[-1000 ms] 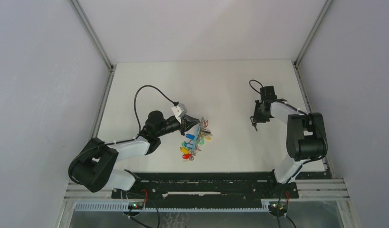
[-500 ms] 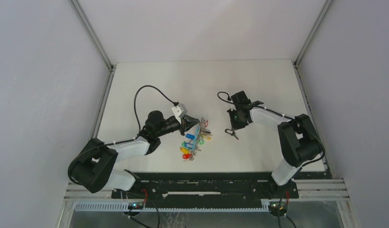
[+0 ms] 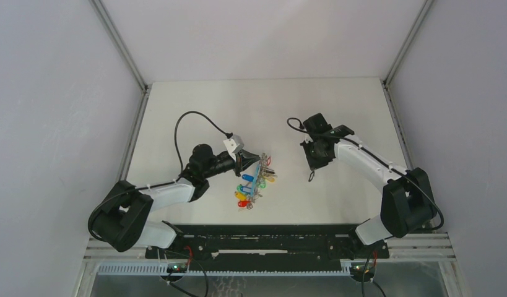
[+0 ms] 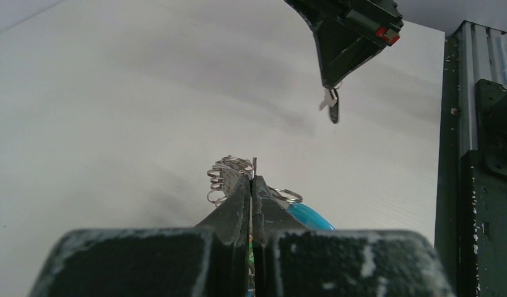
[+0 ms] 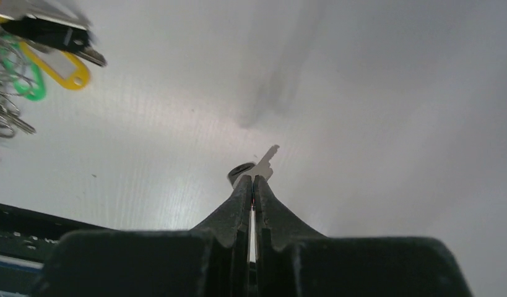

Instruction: Put the keys on the keyring

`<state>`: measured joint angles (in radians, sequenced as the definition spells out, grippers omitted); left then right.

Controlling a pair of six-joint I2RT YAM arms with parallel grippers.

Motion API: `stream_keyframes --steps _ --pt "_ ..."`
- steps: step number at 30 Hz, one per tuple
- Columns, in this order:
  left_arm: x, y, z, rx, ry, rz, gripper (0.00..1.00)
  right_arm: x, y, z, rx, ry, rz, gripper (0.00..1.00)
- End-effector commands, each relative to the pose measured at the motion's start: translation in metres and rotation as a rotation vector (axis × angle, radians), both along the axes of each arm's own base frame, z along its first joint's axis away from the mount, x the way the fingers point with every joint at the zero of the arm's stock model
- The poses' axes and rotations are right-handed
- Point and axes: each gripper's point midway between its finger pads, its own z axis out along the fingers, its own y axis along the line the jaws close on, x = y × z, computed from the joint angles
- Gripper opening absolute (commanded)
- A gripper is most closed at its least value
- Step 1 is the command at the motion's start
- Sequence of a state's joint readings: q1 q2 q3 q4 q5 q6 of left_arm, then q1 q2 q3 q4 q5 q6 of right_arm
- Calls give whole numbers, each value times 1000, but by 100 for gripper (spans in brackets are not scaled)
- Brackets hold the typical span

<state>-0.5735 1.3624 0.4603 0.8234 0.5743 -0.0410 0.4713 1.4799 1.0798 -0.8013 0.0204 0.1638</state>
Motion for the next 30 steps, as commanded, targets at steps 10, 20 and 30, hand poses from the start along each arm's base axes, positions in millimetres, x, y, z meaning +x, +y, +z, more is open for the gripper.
stream_keyframes --steps 10,20,30 --pt "9 -2 36 -39 -109 15 0 -15 -7 -19 -173 203 75 0" --pt "10 -1 33 -26 -104 20 0 51 36 -57 -205 166 158 5" --pt "12 -2 31 -24 -99 21 0 63 51 -34 -142 58 151 31"
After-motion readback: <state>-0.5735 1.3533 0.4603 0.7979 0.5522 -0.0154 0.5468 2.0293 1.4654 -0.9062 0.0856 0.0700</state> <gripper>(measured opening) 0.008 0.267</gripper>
